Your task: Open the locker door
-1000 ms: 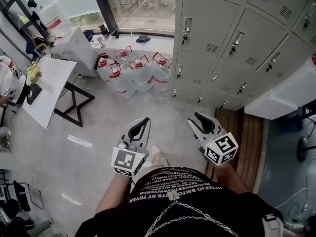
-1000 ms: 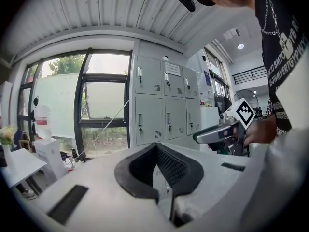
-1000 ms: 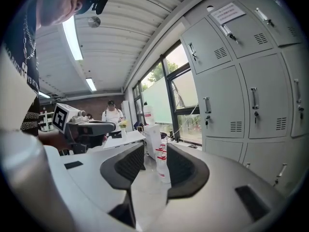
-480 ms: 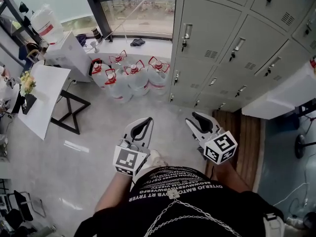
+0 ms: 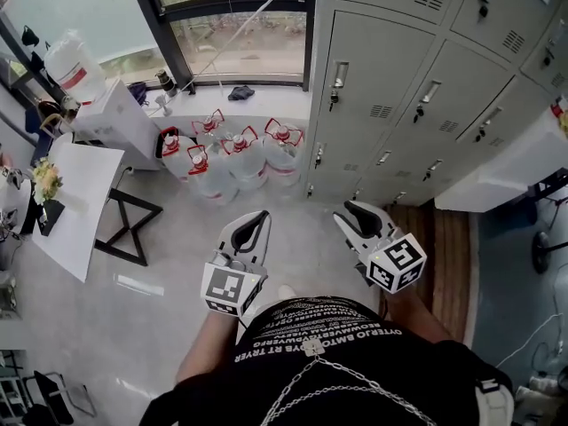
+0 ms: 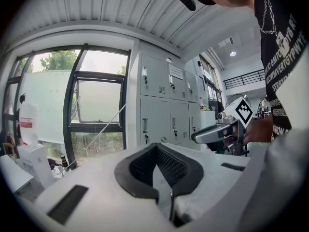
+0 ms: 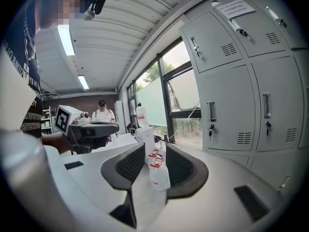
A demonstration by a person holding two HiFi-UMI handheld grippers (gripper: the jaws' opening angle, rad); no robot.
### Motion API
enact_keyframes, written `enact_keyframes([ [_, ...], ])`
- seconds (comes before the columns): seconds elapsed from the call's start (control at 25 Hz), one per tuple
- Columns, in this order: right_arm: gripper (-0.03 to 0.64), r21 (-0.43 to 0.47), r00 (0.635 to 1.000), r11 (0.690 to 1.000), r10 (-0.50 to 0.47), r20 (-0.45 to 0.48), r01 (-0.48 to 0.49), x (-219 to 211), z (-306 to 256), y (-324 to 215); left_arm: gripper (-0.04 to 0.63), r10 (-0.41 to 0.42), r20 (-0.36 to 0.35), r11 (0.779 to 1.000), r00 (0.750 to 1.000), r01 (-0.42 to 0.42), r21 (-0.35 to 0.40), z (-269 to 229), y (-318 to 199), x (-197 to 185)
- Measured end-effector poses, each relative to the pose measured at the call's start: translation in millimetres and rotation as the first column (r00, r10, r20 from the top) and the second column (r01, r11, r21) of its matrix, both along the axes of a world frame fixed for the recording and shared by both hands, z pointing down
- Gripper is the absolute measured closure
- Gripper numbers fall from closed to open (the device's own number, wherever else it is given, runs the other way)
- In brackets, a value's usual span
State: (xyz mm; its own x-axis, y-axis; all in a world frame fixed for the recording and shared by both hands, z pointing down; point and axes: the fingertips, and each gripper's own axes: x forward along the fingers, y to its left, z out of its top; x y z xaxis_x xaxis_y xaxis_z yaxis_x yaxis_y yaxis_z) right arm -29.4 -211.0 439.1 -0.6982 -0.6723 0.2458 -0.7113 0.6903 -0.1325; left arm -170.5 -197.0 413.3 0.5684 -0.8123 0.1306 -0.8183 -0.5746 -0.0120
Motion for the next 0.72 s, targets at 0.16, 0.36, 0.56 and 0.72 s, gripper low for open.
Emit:
enact_keyframes([
  [0.16, 0.486, 0.009, 1.000, 1.000, 0.000, 0.000, 0.000, -24.3, -5.5, -9.0, 0.598, 0.020, -0.010, 1.000, 1.000, -0.020, 0.004, -0.2, -14.8, -16.3],
  [0.36, 0.486, -0.003, 1.000, 1.000, 0.011, 0.025, -0.011, -34.7, -12.6, -7.3, 0.598, 0.060, -0.029, 0.998, 0.998, -0.060, 0.015, -2.3, -21.3, -18.0],
  [0.56, 0.488, 0.003, 0.997, 0.998, 0.063, 0.034, -0.063, -22.0, -15.3, -5.2, 0.598, 0.088, -0.028, 0.996, 0.996, -0.088, 0.005, -0.1, -16.7, -14.4],
  [0.72, 0.491, -0.015, 0.996, 0.998, 0.069, 0.062, -0.068, -18.8, -6.4, -0.1, 0.598, 0.098, -0.009, 0.995, 0.995, -0.099, -0.014, 7.4, -10.1, -12.1],
])
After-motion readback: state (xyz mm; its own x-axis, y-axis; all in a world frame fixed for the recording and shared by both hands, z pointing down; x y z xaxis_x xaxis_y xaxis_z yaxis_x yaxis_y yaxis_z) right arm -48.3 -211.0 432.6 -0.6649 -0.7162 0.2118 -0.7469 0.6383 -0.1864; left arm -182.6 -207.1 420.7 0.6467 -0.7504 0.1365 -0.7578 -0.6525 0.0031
